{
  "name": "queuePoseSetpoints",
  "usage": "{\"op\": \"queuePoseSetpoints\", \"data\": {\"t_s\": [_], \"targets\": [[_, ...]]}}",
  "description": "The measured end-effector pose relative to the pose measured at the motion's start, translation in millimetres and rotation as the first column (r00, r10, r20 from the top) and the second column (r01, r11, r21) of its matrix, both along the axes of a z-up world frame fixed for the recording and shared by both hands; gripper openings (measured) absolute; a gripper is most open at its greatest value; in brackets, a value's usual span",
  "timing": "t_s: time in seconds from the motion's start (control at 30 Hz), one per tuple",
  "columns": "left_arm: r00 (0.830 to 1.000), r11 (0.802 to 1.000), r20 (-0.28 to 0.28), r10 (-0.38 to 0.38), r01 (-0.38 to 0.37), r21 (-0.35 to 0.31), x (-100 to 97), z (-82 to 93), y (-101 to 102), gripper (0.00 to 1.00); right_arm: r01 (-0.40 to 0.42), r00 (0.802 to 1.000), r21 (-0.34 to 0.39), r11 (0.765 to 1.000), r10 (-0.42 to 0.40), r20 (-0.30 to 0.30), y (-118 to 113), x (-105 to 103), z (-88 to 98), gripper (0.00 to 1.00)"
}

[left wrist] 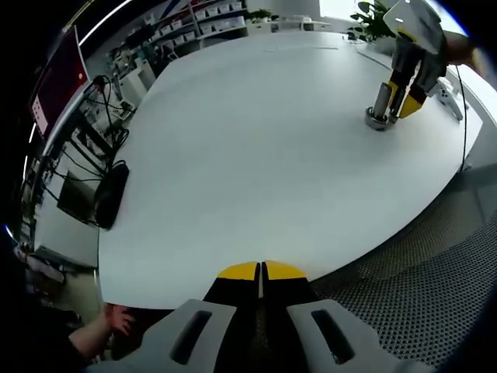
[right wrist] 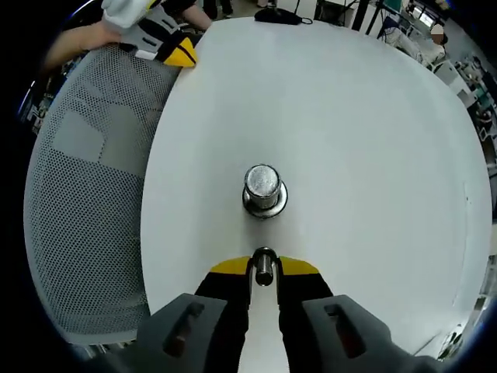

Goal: Place the washer onto the threaded stud by aligning its center hole with the stud, sliding it down to the base, and recovering from edge contact or off-axis alignment until the washer reaches the visible bottom stop.

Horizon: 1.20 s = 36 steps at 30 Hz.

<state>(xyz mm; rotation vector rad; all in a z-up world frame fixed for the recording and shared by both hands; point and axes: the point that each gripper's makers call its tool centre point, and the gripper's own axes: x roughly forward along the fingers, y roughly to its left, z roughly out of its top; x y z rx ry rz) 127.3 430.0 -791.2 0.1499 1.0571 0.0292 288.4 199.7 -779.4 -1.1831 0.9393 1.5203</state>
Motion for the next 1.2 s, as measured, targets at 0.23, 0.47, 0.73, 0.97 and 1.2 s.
{"op": "queuePoseSetpoints", "data": {"t_s": [0.23,0.47,0.73,0.97,1.2], "targets": [[1.000,1.000,0.007,-0.002,0.002,-0.001,0.8,0.4,1,0.00,0.097,0.995,0.054,0.994,-0.098,0.013,-4,6,1.1,0.29],[1.000,1.000,0.020,-0.003,0.003,-0.003,2.2,1.9,0,0.00,0.283,0.959,0.178,0.942,-0.284,-0.020,-14,11,21.4,0.36],[0.998,1.000,0.055,-0.004,0.005,-0.011,6.3,7.2,-3,0.00,0.520,0.848,0.373,0.768,-0.517,-0.118,-35,4,58.5,0.40],[0.991,0.999,0.134,-0.018,0.024,-0.038,15.1,20.1,-12,0.00,0.704,0.692,0.448,0.551,-0.675,-0.257,-65,-32,78.8,0.40],[0.978,0.994,0.190,-0.084,0.096,-0.056,19.5,29.3,-26,0.00,0.780,0.581,0.455,0.431,-0.768,-0.269,-105,-75,68.7,0.45]]}}
